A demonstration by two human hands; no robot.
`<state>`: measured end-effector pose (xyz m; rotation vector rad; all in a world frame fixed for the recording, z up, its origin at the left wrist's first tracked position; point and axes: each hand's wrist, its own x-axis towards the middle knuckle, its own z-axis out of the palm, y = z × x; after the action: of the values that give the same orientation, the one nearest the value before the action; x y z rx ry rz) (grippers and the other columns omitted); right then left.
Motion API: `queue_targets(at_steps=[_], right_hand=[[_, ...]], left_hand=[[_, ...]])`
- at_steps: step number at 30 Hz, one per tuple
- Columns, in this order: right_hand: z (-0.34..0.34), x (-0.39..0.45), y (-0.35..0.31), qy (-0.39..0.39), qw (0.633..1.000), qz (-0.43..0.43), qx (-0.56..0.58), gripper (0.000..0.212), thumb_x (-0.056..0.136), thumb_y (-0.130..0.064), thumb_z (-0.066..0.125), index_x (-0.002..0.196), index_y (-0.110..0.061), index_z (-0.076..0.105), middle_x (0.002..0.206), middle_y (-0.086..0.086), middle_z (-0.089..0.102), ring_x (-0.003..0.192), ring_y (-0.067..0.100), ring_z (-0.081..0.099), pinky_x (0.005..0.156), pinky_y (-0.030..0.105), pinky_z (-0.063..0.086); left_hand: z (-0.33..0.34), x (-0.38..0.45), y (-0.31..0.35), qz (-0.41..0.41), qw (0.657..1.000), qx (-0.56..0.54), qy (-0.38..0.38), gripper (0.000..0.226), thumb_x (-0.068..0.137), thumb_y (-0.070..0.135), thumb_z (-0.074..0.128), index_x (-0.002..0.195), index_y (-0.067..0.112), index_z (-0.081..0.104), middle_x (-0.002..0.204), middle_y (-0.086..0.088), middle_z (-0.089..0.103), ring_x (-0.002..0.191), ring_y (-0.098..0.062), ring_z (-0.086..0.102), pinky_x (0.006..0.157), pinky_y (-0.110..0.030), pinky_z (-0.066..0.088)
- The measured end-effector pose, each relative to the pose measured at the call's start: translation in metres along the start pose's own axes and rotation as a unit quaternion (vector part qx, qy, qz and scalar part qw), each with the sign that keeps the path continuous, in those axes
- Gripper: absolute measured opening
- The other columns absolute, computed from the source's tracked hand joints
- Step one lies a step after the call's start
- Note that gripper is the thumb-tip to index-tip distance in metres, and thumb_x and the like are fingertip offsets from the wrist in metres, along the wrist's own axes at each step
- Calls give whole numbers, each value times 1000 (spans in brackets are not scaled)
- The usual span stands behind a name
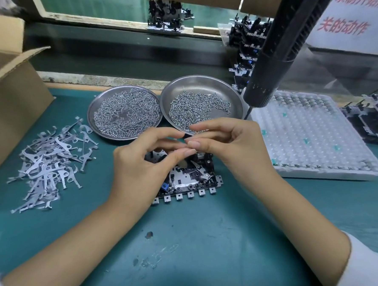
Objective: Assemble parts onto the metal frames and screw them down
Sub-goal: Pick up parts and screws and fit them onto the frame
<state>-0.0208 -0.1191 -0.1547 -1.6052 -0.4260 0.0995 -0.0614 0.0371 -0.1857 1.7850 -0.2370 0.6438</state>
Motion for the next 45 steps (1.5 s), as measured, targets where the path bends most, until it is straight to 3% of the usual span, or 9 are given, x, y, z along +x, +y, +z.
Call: queue_targets(at_steps=[6,16,19,22,25,29,32,38,45], right_hand=[[-5,1,-2,-25,996,-21,-87,27,74,-1,76,89,-23,71,78,-1,74,77,11,72,78,27,56],[-4,3,-6,-76,993,81,30,24,71,6,74,89,-10,71,71,-1,72,69,9,68,66,17,52],[-12,2,-15,-116,989,90,-31,19,77,-1,73,94,-10,71,76,1,71,72,8,66,65,18,51],[-41,-5,-33,-186,967,112,-130,13,83,-6,69,94,-13,71,84,11,72,76,14,66,72,31,55],[-88,-11,-48,-156,953,134,-224,10,86,-4,66,90,-10,72,82,9,73,69,13,67,68,24,55],[-165,1,-48,3,866,162,-473,13,89,-7,63,91,-15,72,76,-4,72,68,7,66,71,26,53],[-208,22,-32,126,795,156,-572,27,88,5,54,108,-5,70,99,14,70,93,26,64,82,25,44],[-234,47,-9,80,738,168,-649,45,82,14,48,117,-9,65,104,13,68,92,29,61,83,42,53],[-235,48,-1,76,685,140,-711,48,78,14,46,114,-10,66,99,15,67,89,33,61,74,39,52]], left_hand=[[-1,-1,3,40,998,42,-24,30,74,20,77,99,30,65,86,16,72,81,0,69,75,-19,54],[-1,-4,7,56,996,64,-26,29,74,20,74,100,32,69,88,20,68,81,-4,63,80,-19,47],[-2,-5,6,51,997,56,-22,24,76,18,73,99,23,68,89,17,69,84,-3,62,80,-15,44],[-1,-3,5,-21,999,11,24,15,73,22,72,85,31,73,86,16,70,81,4,62,79,-9,43],[-1,-1,1,-86,994,-26,58,13,70,26,74,78,37,74,80,19,72,75,4,64,75,-9,47],[-1,3,-1,-111,991,-49,63,14,70,25,76,79,36,74,79,15,73,71,2,66,71,-11,51],[-1,3,0,-117,990,-47,61,15,70,27,76,83,33,74,79,14,73,72,-1,67,71,-12,52],[-1,3,1,-129,988,-50,65,14,69,27,76,83,30,74,79,12,73,73,-3,68,71,-15,53],[0,4,3,-103,992,-43,60,16,70,23,76,81,34,74,78,17,72,70,3,65,70,-9,50]])
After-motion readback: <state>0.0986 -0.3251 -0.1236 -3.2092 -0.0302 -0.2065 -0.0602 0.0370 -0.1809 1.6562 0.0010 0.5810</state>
